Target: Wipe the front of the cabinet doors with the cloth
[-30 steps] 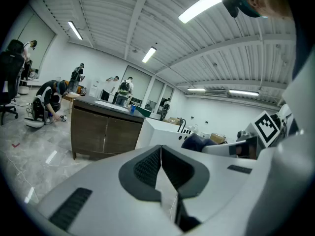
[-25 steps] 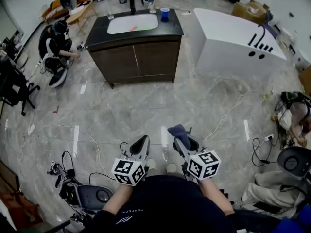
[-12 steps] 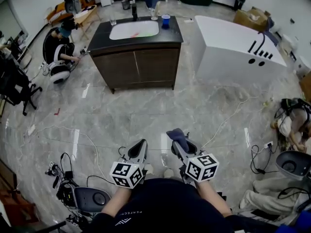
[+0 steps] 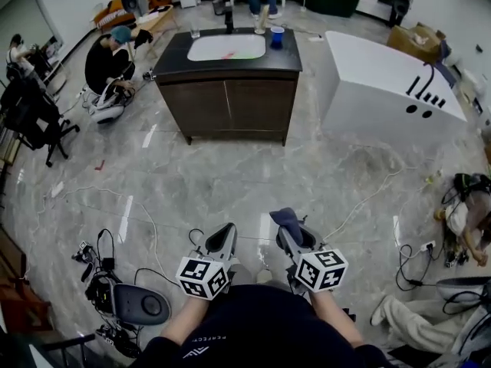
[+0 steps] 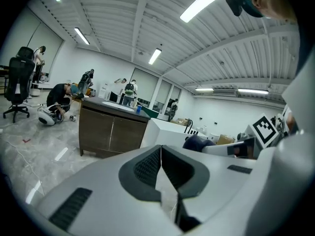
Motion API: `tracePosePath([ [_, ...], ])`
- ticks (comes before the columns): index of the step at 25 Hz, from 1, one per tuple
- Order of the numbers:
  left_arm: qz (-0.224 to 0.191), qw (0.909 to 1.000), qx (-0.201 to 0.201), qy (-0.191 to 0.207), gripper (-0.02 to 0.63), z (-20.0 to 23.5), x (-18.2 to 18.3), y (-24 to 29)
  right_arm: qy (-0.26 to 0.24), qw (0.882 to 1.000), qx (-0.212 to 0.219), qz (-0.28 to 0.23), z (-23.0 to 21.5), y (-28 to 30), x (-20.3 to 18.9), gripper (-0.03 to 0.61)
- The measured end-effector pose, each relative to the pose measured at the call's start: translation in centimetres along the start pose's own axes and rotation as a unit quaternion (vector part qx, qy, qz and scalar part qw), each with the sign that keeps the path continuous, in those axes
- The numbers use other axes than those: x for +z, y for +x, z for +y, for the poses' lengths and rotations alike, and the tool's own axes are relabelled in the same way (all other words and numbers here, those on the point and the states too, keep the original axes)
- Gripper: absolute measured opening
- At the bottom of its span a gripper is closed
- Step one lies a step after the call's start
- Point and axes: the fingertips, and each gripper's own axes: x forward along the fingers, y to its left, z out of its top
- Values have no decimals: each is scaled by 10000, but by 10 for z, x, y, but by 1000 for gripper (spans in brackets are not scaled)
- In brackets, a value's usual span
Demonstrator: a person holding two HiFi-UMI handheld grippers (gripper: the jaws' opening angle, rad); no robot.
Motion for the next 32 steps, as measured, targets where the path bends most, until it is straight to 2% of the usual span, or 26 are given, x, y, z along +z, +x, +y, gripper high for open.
tracePosePath([
  [5,16,9996,247,-148,11,17,-2,-1,28,9998,169,92,2,11,-1,120],
  [7,-26,9994,259,-238,11,20,-1,3,-2,9997,191,142,0,17,-1,120],
  [13,-20,9995,248,-171,11,39,8,20,-83,9995,202,227,-2,45,10,120],
  [21,-8,9989,327,-326,11,106,36,47,-115,9993,194,310,7,117,37,120],
  [32,130,9987,265,-411,11,205,80,74,-156,9983,267,498,43,226,69,120],
])
